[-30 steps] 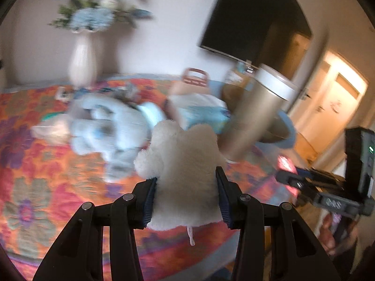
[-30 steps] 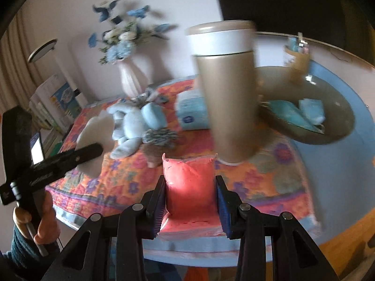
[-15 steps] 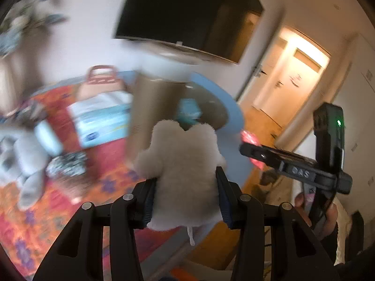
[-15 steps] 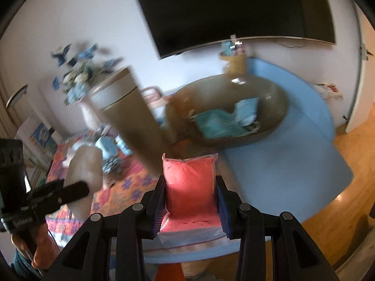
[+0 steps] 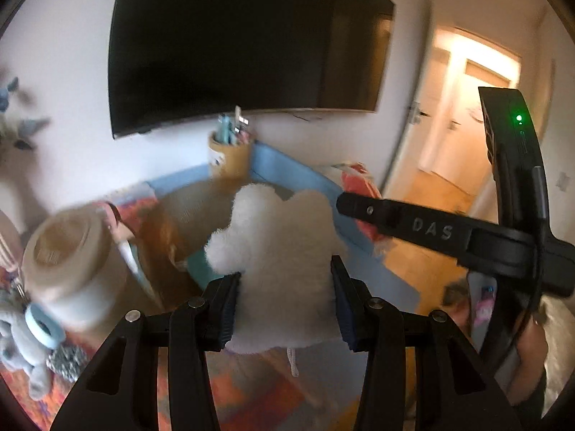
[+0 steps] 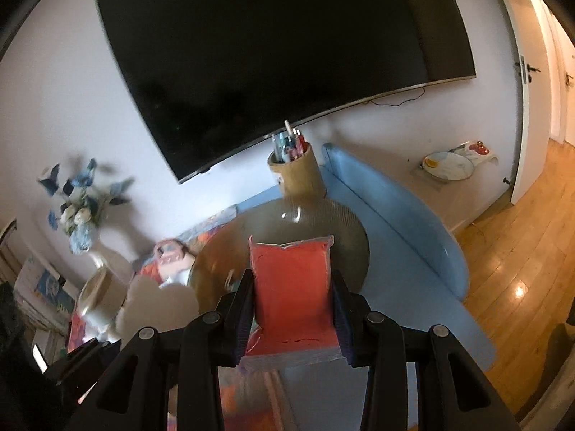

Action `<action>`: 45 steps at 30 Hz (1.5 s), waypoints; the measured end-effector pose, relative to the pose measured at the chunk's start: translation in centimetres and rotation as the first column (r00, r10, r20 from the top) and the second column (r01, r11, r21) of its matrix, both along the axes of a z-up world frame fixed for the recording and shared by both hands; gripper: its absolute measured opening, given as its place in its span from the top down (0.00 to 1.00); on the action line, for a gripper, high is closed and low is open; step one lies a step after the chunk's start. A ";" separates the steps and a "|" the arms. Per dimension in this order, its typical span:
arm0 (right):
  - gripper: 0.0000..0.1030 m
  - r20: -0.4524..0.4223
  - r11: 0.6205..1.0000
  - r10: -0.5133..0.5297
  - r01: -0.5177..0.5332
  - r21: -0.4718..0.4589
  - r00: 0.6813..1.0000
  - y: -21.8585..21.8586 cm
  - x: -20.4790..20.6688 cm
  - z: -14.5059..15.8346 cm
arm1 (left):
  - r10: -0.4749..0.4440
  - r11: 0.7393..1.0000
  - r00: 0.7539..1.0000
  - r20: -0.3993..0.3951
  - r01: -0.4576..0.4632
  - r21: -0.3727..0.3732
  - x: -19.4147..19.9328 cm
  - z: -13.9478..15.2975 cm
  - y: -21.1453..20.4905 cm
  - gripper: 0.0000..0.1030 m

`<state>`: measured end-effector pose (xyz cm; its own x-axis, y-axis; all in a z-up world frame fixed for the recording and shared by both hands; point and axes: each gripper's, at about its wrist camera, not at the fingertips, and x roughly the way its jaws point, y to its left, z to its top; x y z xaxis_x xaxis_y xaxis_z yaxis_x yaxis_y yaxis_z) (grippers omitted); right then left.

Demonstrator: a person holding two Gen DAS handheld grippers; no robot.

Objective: Organize soft objects
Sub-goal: 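Carry the plush and pink packet to the tray and release both, then move both grippers back over the bed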

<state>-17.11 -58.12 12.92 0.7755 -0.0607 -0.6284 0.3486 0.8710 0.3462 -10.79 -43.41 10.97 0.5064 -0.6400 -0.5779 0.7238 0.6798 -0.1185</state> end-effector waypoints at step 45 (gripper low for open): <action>0.42 0.067 0.956 0.007 -0.026 0.292 0.998 -2.3 -3.4 -2.1 | -0.164 0.986 0.976 -0.145 0.161 -0.034 -3.7 2.3 7.2 0.12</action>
<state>-20.54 -60.43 10.85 0.8144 0.1314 -0.5653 0.3036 0.7336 0.6079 -14.54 -36.19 13.25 0.3054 -0.7201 -0.6230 0.7982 0.5504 -0.2448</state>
